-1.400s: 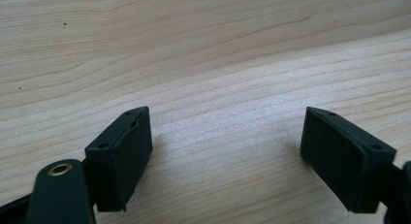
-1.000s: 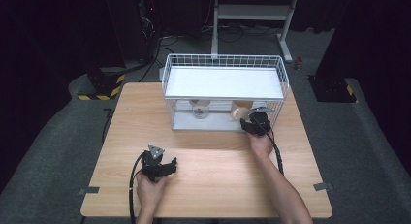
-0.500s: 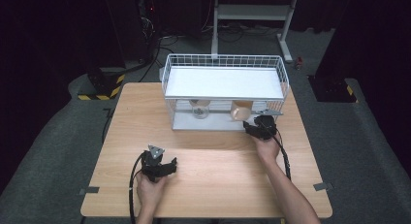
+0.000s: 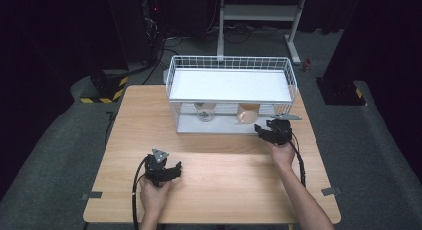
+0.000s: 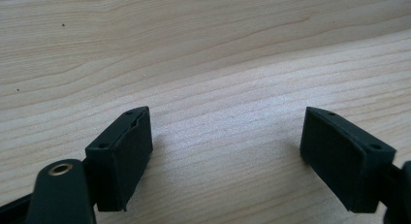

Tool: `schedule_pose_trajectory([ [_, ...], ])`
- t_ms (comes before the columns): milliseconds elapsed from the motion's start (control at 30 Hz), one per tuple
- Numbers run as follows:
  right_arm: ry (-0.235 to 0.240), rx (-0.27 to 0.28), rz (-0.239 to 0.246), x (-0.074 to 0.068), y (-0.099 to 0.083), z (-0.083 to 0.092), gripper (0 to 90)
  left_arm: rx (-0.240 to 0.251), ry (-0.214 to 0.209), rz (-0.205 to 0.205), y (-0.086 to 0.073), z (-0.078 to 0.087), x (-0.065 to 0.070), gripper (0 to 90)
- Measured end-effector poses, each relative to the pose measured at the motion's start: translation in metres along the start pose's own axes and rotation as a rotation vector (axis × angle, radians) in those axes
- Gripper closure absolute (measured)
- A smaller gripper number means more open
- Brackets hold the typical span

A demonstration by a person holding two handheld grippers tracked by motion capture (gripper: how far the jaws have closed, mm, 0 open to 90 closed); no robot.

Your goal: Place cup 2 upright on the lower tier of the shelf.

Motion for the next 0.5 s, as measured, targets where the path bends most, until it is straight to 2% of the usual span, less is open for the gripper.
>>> schedule_pose_trajectory([
  [167, 0.013, 0.030, 0.002, -0.001, 0.000, 0.010, 41.2, 0.000, 0.000, 0.000, 0.000, 0.000, 0.000, 19.6],
  [500, 0.024, 0.040, -0.005, 0.001, -0.006, 0.027, 42.2, 0.000, 0.000, 0.000, 0.000, 0.000, 0.000, 19.6],
])
Point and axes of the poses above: each handheld gripper's, and its own axes: z roughly backward along the jaws, y roughly out of its top, x roughly to its right, the point moved 5 cm from there along -z, roughly forward along the jaws, and after that the axes turned 1 degree about -z, right-handed, at the moved point
